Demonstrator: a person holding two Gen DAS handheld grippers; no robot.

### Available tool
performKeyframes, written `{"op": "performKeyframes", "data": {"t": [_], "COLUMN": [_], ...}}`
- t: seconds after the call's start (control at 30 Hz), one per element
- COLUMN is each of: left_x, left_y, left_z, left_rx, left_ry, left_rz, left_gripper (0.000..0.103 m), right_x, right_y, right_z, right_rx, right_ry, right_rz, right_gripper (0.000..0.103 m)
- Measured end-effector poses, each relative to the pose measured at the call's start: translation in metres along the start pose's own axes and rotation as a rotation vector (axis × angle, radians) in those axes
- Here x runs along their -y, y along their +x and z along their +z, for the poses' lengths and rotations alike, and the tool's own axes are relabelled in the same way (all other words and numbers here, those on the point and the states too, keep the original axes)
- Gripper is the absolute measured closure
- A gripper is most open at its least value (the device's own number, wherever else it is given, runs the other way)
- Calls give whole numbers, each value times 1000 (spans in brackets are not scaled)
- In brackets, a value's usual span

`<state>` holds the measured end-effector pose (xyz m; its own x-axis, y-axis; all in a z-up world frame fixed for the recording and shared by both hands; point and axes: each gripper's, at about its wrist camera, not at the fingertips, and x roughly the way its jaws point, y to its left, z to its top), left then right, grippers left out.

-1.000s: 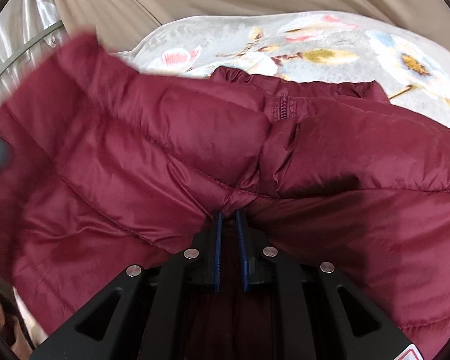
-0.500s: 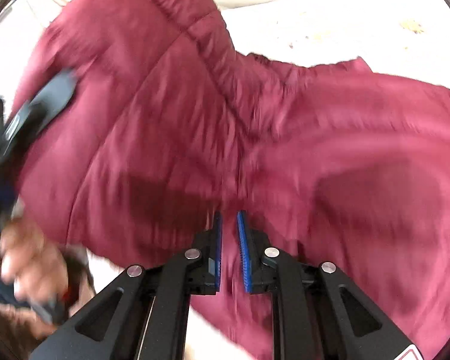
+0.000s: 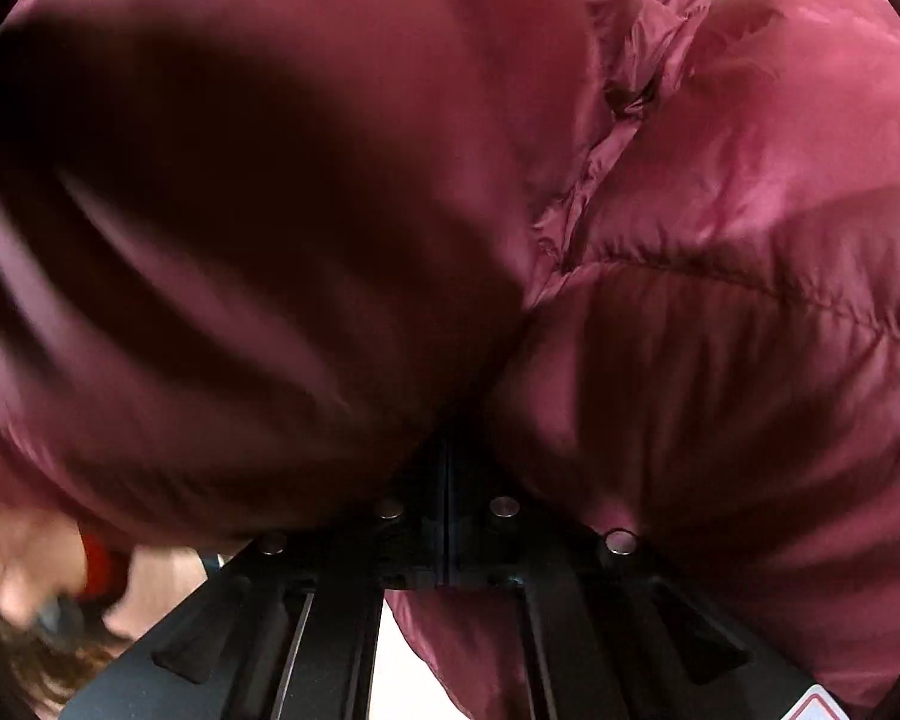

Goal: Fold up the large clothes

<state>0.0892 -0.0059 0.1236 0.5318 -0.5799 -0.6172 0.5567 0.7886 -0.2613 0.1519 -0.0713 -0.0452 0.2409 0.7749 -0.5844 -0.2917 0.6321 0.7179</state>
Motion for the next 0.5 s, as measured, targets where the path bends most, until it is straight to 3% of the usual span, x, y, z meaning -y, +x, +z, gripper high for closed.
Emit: {"op": "performKeyframes", "data": {"t": [0.13, 0.17, 0.23, 0.37, 0.43, 0.47, 0.5], "left_x": [12, 14, 15, 17, 23, 25, 29], "left_y": [6, 7, 10, 19, 25, 27, 29], "left_z": [1, 1, 1, -2, -4, -4, -6], "left_rx": [-10, -12, -18, -36, -49, -53, -59], "left_ry": [27, 33, 38, 37, 42, 46, 55], "left_rz": [-26, -27, -30, -47, -51, -52, -53], "left_gripper": [89, 89, 89, 89, 90, 90, 89], "right_x": [0, -1, 4, 47, 76, 91, 100], "right_y": [-44, -74, -117, -214, -226, -222, -213], "right_z": [-8, -16, -30, -69, -78, -78, -77], "right_rx": [33, 76, 147, 391, 410, 401, 383], "right_ry": [13, -10, 0, 169, 237, 273, 285], "right_rz": [-58, -121, -180, -377, -389, -389, -366], "right_gripper": [100, 93, 91, 91, 95, 103, 103]}}
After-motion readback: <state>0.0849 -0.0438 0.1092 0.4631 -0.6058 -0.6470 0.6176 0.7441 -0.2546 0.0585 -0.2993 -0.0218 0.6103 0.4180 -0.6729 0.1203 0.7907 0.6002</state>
